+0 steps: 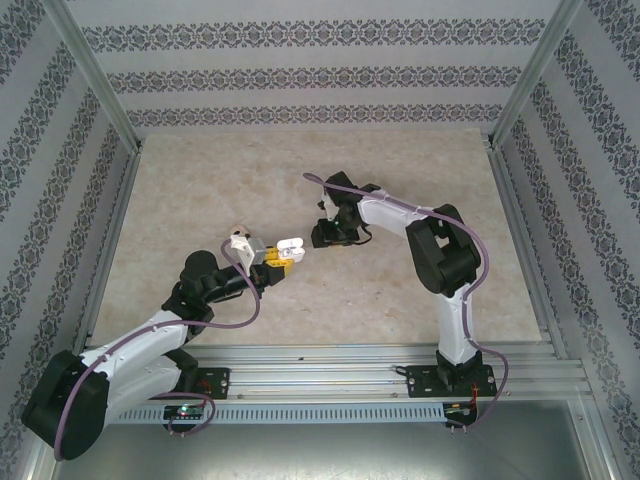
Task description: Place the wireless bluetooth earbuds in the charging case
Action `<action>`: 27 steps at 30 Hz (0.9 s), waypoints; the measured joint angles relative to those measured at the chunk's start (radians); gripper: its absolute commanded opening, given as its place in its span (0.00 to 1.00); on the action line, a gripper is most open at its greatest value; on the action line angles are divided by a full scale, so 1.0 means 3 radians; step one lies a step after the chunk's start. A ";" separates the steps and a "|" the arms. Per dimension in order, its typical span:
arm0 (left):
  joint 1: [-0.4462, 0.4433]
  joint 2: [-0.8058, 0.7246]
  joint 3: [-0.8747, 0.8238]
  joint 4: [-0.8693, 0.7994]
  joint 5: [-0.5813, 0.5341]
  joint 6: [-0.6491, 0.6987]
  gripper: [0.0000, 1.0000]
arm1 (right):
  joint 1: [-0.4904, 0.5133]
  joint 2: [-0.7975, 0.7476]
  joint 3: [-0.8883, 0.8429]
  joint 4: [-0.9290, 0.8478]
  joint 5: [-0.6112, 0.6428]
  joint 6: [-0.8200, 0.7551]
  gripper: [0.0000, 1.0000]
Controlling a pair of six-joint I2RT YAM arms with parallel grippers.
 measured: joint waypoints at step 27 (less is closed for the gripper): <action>0.0000 0.0025 0.0000 -0.0013 0.0000 0.0001 0.00 | 0.0050 0.0342 0.0498 -0.0161 0.0306 0.0094 0.42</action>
